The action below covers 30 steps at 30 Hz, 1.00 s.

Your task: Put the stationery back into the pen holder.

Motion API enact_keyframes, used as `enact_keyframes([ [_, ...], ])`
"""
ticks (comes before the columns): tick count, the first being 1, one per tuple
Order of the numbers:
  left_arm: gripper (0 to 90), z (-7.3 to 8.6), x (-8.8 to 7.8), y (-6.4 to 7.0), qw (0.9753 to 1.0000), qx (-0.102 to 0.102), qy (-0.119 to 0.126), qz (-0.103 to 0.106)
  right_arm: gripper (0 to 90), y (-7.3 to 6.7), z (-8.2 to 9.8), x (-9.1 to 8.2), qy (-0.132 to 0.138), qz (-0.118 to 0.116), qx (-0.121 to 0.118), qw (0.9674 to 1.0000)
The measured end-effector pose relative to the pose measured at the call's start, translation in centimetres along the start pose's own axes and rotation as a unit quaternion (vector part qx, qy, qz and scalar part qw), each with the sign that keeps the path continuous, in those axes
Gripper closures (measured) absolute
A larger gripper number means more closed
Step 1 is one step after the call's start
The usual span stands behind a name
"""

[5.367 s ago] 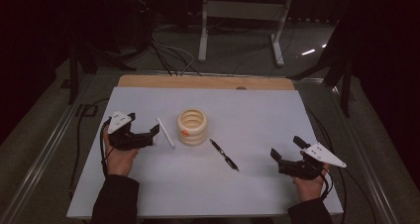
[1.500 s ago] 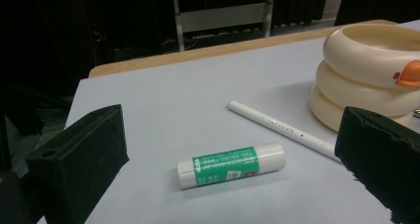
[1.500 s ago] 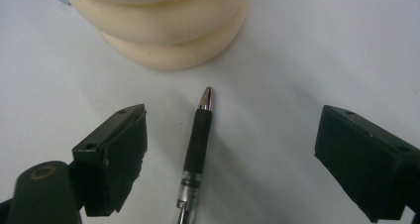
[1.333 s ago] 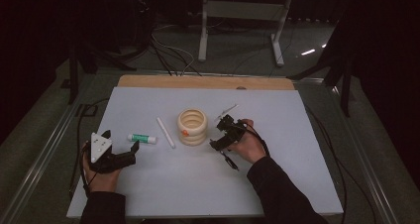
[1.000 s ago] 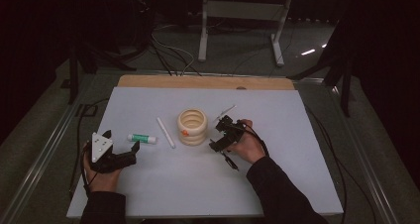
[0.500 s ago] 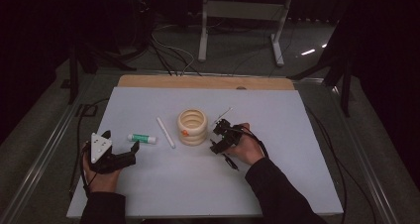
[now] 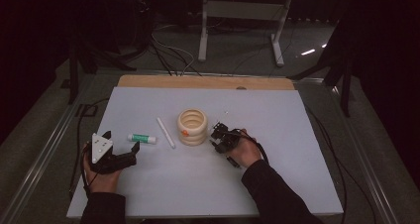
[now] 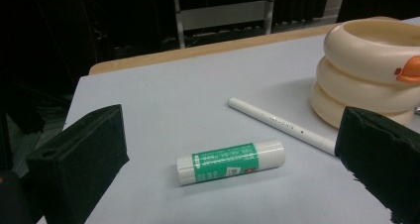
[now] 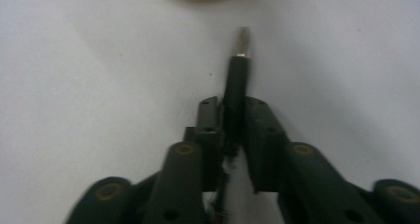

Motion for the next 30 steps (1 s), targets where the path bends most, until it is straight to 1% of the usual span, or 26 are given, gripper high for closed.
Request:
enact_keyframes([
  [4, 0.3, 0.0, -0.1, -0.1, 1.0000, -0.004, 0.001, -0.002, 80.5, 0.1, 0.0, 0.0, -0.003, -0.002, 0.006, 1.0000],
  [9, 0.3, 0.1, -0.2, -0.3, 1.0000, -0.005, -0.002, -0.004, 80.6, 0.5, 0.3, -0.4, -0.002, 0.004, 0.015, 0.9999],
  [10, 0.3, 0.1, -0.2, -0.3, 1.0000, -0.005, -0.004, -0.004, 80.5, 0.7, 0.3, -0.5, 0.002, 0.006, 0.016, 0.9999],
  [11, 0.3, 0.1, -0.2, -0.3, 1.0000, -0.005, -0.004, -0.004, 80.5, 0.9, 0.3, -0.8, 0.011, 0.004, 0.021, 0.9997],
  [15, 0.3, 0.3, -0.1, -0.3, 0.9999, -0.006, -0.010, 0.000, 80.5, 1.2, 0.1, -1.5, 0.029, 0.001, 0.029, 0.9991],
  [18, 0.3, 0.3, -0.1, -0.3, 0.9999, -0.007, -0.011, 0.001, 80.5, 1.4, -0.1, -2.3, 0.045, 0.001, 0.031, 0.9985],
  [19, 0.3, 0.3, -0.1, -0.3, 0.9999, -0.008, -0.010, 0.001, 80.5, 1.5, -0.5, -2.8, 0.060, 0.004, 0.032, 0.9977],
  [20, 0.3, 0.3, -0.1, -0.3, 0.9999, -0.009, -0.010, 0.001, 80.5, 1.5, -0.5, -2.8, 0.060, 0.004, 0.032, 0.9977],
  [21, 0.3, 0.3, -0.1, -0.3, 0.9999, -0.009, -0.010, 0.001, 80.5, 1.6, -0.6, -3.0, 0.065, 0.005, 0.033, 0.9973],
  [23, 0.3, 0.3, -0.1, -0.3, 0.9999, -0.010, -0.011, 0.001, 80.5, 1.7, -1.1, -3.7, 0.085, 0.008, 0.038, 0.9956],
  [24, 0.3, 0.3, -0.1, -0.3, 0.9999, -0.010, -0.011, 0.002, 80.5, 1.7, -1.3, -3.9, 0.091, 0.008, 0.040, 0.9950],
  [25, 0.3, 0.4, -0.1, -0.2, 0.9999, -0.011, -0.011, 0.003, 80.5, 1.7, -1.3, -3.9, 0.091, 0.008, 0.040, 0.9950],
  [26, 0.3, 0.4, -0.1, -0.3, 0.9999, -0.011, -0.012, 0.003, 80.5, 1.8, -1.5, -4.3, 0.101, 0.011, 0.039, 0.9941],
  [27, 0.3, 0.4, -0.1, -0.3, 0.9998, -0.012, -0.013, 0.003, 80.5, 1.8, -1.5, -4.3, 0.101, 0.011, 0.039, 0.9941],
  [30, 0.3, 0.5, 0.0, -0.3, 0.9998, -0.014, -0.014, 0.004, 80.5, 1.9, -2.1, -5.0, 0.120, 0.014, 0.037, 0.9920],
])
Point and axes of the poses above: each handheld gripper's, and its own axes: x roughly forward along the jaws, z roughly out of its underside, y roughly to its right, the point moved 8 cm from there along x, roughly forward along the jaws, and after that the axes turned 9 degrees about y, right-handed, at the moved point
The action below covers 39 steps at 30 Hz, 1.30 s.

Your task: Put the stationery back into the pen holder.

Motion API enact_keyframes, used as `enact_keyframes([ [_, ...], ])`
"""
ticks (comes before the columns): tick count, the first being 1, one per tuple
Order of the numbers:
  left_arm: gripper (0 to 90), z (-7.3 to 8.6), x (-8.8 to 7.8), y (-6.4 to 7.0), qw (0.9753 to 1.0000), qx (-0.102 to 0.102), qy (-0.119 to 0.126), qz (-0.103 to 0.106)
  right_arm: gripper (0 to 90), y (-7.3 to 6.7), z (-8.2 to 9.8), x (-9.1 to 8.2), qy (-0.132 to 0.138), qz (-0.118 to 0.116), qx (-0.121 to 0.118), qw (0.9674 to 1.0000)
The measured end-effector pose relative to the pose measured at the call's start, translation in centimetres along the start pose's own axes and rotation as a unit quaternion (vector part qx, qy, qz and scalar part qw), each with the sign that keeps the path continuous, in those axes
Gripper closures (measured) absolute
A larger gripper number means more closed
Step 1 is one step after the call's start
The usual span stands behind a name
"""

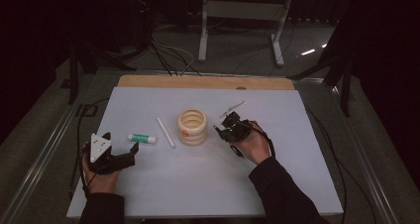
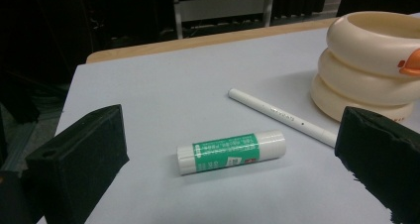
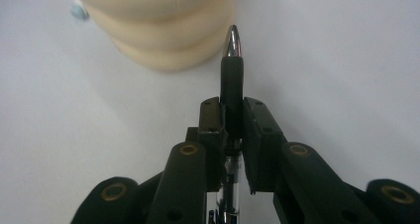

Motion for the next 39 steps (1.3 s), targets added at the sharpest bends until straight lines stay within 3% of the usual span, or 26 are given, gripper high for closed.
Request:
enact_keyframes([
  [7, 0.3, 0.0, 0.0, -0.1, 1.0000, -0.006, 0.002, 0.000, 80.5, 0.2, -1.8, -1.4, 0.042, 0.009, 0.004, 0.9991],
  [8, 0.3, 0.0, 0.0, -0.1, 1.0000, -0.009, 0.003, 0.000, 80.5, 0.2, -2.4, -1.7, 0.056, 0.009, 0.003, 0.9984],
  [15, 0.3, 0.0, 0.0, -0.1, 0.9999, -0.010, 0.003, 0.001, 80.5, 0.3, -3.8, -2.4, 0.093, 0.012, 0.002, 0.9956],
  [25, 0.3, 0.0, 0.1, -0.1, 0.9999, -0.017, 0.004, 0.004, 80.5, 1.0, -6.6, -3.9, 0.163, 0.030, -0.004, 0.9861],
  [29, 0.3, 0.1, 0.1, -0.1, 0.9999, -0.016, 0.002, 0.004, 80.5, 1.0, -7.0, -4.0, 0.172, 0.031, -0.002, 0.9846],
  [31, 0.3, 0.1, 0.1, 0.0, 0.9999, -0.017, 0.002, 0.003, 80.5, 1.1, -7.9, -4.2, 0.190, 0.036, -0.007, 0.9810],
  [39, 0.3, 0.2, 0.2, 0.0, 0.9999, -0.017, 0.000, 0.003, 80.5, 1.1, -9.3, -4.0, 0.217, 0.042, -0.009, 0.9752],
])
Point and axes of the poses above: each handheld gripper's, and its own axes: x roughly forward along the jaws, z roughly out of its underside, y roughly to its right, the point moved 8 cm from there along x, roughly forward along the jaws, and after that the axes turned 9 degrees about y, right-handed, at the moved point
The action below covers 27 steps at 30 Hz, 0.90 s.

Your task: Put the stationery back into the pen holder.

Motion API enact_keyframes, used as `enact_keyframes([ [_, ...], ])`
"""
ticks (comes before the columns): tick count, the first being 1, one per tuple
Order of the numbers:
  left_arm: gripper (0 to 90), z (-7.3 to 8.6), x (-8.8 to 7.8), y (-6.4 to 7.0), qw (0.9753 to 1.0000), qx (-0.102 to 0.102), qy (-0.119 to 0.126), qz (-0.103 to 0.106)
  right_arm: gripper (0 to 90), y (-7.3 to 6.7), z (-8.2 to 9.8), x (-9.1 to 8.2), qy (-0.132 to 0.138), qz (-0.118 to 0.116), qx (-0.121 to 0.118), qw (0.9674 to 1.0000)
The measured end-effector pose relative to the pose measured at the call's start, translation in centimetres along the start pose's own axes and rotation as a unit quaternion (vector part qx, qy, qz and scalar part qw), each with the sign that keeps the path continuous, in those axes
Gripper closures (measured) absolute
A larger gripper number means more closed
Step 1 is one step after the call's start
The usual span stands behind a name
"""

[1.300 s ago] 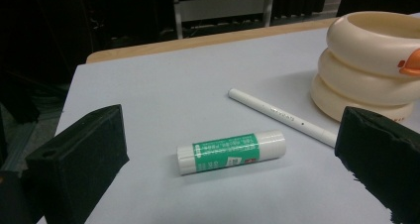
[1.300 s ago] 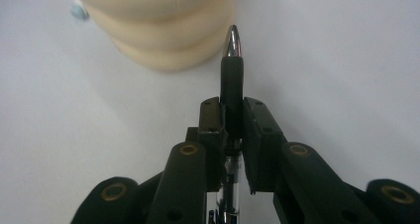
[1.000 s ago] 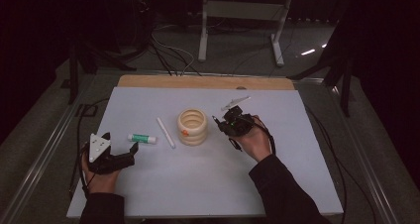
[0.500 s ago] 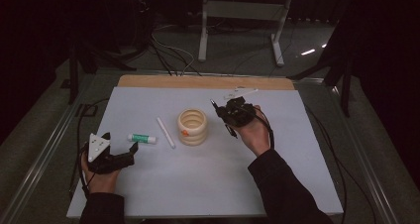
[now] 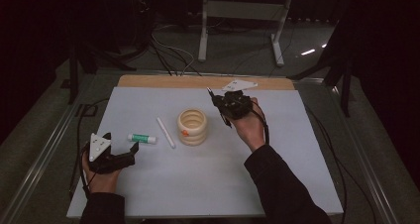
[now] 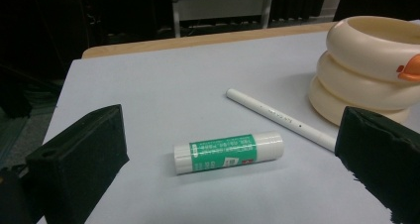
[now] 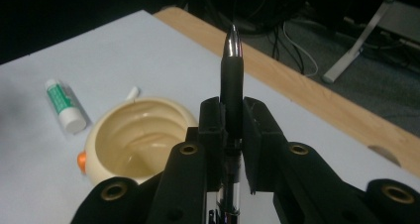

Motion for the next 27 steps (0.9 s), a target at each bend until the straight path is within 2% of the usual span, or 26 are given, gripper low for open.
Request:
enact_keyframes([
  [10, 0.3, -0.1, -0.1, -0.2, 1.0000, -0.003, 0.004, -0.002, 80.5, -0.6, -2.0, 1.2, 0.026, -0.003, -0.002, 0.9997],
  [16, 0.3, -0.1, -0.1, -0.1, 1.0000, -0.003, 0.004, -0.001, 80.5, -0.9, -2.3, 1.9, 0.033, -0.011, 0.003, 0.9994],
  [27, 0.3, -0.1, -0.1, -0.2, 0.9999, -0.008, 0.006, 0.000, 80.5, -1.6, -2.5, 2.8, 0.040, -0.016, -0.002, 0.9991],
])
Point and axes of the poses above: each handheld gripper's, and its own axes: x roughly forward along the jaws, z roughly out of its underside, y roughly to its right, the point moved 8 cm from there along x, roughly forward along the jaws, and after that the axes turned 9 degrees about y, right-handed, at the moved point
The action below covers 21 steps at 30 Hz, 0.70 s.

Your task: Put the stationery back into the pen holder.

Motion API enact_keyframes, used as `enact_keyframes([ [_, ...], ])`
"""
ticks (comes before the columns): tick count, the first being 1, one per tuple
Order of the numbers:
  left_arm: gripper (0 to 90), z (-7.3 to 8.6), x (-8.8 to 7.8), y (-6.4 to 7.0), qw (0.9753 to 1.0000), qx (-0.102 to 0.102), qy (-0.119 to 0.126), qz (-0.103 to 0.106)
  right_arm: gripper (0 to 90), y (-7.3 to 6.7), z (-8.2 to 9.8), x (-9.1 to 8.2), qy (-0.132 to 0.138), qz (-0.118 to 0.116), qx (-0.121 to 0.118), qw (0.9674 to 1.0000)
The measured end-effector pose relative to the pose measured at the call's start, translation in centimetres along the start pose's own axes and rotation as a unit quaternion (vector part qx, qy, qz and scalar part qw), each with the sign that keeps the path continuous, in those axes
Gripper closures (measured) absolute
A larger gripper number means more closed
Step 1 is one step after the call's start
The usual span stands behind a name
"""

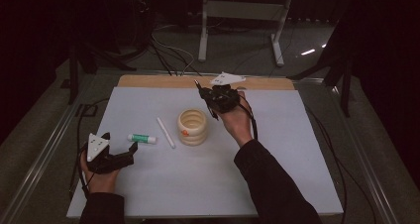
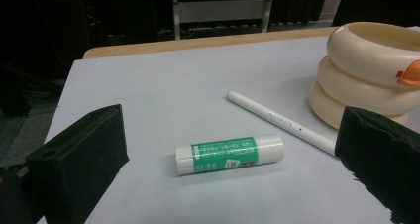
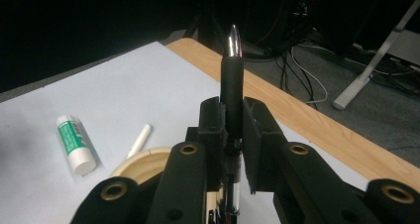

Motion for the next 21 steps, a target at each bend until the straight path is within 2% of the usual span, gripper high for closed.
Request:
enact_keyframes([
  [9, 0.3, 0.0, 0.0, 0.0, 1.0000, 0.000, 0.000, 0.000, 80.4, -0.9, -0.4, 1.1, 0.012, -0.010, 0.011, 0.9998],
  [14, 0.3, 0.0, 0.0, -0.1, 1.0000, 0.000, 0.000, 0.001, 80.4, -1.5, -0.7, 1.7, 0.018, -0.019, 0.026, 0.9993],
  [21, 0.3, 0.0, 0.0, -0.1, 1.0000, -0.001, 0.000, 0.001, 80.3, -2.4, -1.0, 2.3, 0.027, -0.027, 0.031, 0.9988],
])
Point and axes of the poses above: each handheld gripper's, and its own axes: x roughly forward along the jaws, z roughly out of its underside, y roughly to its right, the point moved 8 cm from there along x, roughly forward along the jaws, and after that the axes turned 9 degrees about y, right-handed, at the moved point
